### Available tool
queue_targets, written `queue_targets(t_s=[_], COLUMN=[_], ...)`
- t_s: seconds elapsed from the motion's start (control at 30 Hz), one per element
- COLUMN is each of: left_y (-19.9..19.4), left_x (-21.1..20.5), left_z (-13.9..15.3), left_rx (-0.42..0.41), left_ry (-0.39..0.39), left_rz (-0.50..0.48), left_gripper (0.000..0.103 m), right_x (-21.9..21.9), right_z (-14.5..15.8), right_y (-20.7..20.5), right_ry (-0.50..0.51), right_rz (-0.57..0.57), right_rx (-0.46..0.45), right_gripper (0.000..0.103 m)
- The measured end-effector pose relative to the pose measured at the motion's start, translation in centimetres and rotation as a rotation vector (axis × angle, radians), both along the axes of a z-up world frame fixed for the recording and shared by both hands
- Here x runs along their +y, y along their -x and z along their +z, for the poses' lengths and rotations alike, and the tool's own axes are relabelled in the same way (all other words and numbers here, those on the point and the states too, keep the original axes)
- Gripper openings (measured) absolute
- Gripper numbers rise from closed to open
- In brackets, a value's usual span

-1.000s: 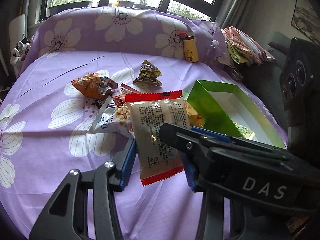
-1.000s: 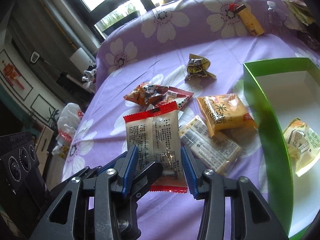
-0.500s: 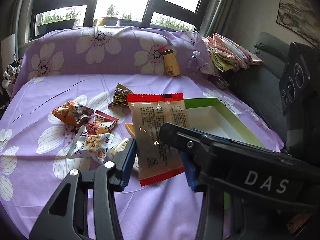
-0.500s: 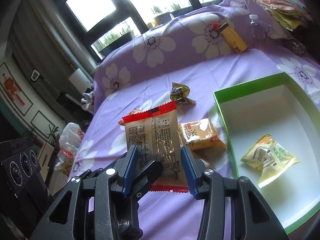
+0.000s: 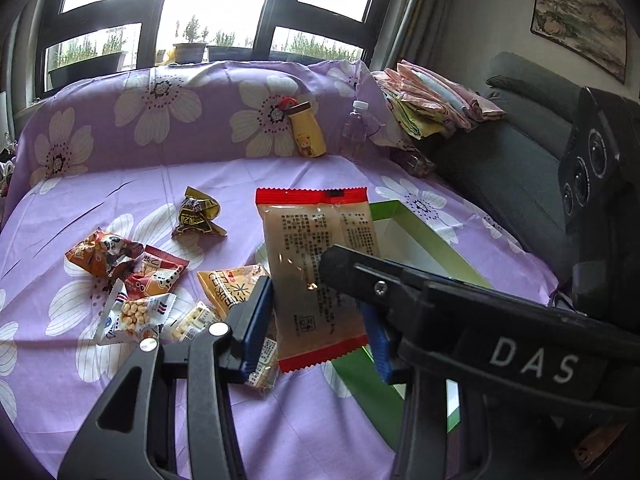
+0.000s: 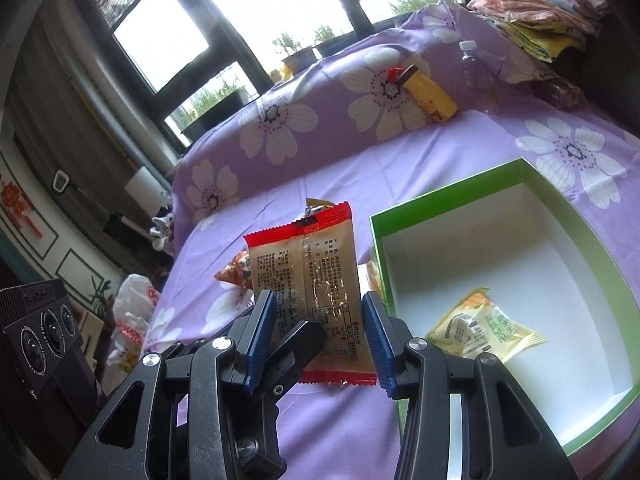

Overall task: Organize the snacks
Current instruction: 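Carry the cracker packet with the right gripper over the green box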

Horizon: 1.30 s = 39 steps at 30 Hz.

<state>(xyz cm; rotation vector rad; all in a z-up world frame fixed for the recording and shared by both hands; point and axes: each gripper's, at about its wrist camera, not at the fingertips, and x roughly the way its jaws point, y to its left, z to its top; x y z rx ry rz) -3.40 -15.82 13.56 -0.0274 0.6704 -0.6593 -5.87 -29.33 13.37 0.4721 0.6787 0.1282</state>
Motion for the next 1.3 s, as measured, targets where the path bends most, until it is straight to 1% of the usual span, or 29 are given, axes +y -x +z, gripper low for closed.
queue_targets(t_s=[0.17,0.4,0.53,0.8,1.1,1.3], left_y=[-0.1,-0.3,-0.8,-1.5,-2.2,-2.6], left_x=[-1.3,-3.5,-5.0,-7.3,-8.9,-9.6], left_z=[0.1,0.0,-0.5,-1.7,-3.2,-3.7], left_rx=[0.0,0.004,0.036,0.095,0.164,0.2], left_ry=[0.001,0.015,0.019,0.024,0.021,0.013], left_rz=[-0.016,-0.059,-0.08,-0.13,-0.148,-0.156], left_gripper=[0.043,0.043,0.042,0.042,0.042,0.042], right_x=[-1.3,-3.0,-4.5,-6.9,-8.3,-8.8], right_z=[0.1,0.3,-0.2,-1.2,-2.5,-3.0], right_y=[0.2,0.8,0.5,0.4,-0.2,-0.4], right_ry=[-0.007,0.014,0.001,0.009,0.006,0.014], right_rz=[-0.023,-0.063,-0.098,-0.156,-0.179,-0.183], right_rx=[-0.011,-0.015,0.014,0.058,0.116,0.139], right_gripper=[0.048,0.048,0.048,0.048,0.048,0.048])
